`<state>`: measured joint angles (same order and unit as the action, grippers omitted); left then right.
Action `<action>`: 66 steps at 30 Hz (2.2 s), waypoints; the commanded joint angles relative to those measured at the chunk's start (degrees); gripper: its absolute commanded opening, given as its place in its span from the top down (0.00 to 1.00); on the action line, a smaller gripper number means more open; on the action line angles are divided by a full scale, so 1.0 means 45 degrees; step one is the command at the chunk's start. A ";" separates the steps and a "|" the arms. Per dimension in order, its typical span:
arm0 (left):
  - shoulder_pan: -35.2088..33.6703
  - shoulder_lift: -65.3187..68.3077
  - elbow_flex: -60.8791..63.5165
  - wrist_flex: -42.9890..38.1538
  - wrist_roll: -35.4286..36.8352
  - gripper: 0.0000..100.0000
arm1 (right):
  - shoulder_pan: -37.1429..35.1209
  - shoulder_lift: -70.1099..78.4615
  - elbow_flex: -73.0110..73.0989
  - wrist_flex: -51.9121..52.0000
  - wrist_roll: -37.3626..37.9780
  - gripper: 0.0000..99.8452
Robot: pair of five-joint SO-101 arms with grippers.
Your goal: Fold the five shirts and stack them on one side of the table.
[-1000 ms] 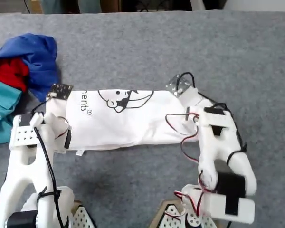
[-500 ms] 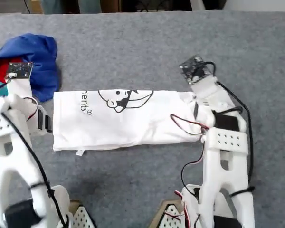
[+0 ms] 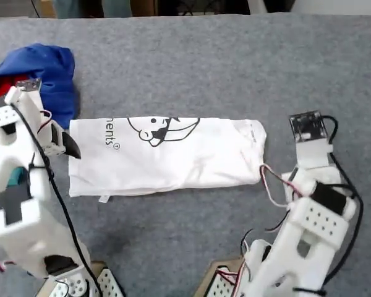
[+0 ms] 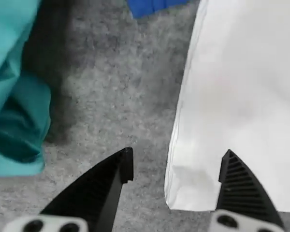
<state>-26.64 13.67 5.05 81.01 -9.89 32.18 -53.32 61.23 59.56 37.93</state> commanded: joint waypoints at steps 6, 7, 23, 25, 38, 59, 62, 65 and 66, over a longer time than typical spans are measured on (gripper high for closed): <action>0.0010 0.2852 -0.1944 0.0059 0.1465 0.75 | 0.0156 -0.3253 0.1065 0.0410 -0.1465 0.99; 0.0029 0.3126 -0.2042 0.0059 0.1465 0.75 | 0.0156 -0.3448 0.1221 0.0410 -0.1582 0.99; 0.0889 0.5607 -0.4269 0.0957 0.1387 0.97 | 0.0254 -0.4386 0.4913 -0.2813 -0.1661 0.99; 0.1045 0.5411 -0.4874 0.1641 0.1368 0.97 | 0.0274 -0.4386 0.5441 -0.3614 -0.1875 0.99; 0.4249 0.2071 -0.6554 0.4376 -0.0391 0.97 | 0.3360 -0.4327 0.7453 -0.7697 -0.3751 0.99; 1.3685 0.0117 -0.7746 0.2950 0.3282 0.97 | 0.3341 -0.4386 0.7492 -0.7775 -0.3868 0.99; 1.4525 0.0156 -0.7824 0.1758 0.3849 0.97 | 0.3341 -0.4405 0.7492 -0.7736 -0.3868 0.99; 1.5072 0.0625 -0.7961 0.0723 0.4611 0.97 | 0.3341 -0.4425 0.7492 -0.7736 -0.3907 0.99; 1.5228 0.0801 -0.7980 0.0410 0.4825 0.97 | 0.3341 -0.4425 0.7492 -0.7736 -0.3907 0.99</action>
<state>39.65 17.45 -27.65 87.08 9.01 46.68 -72.48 95.16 25.80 20.79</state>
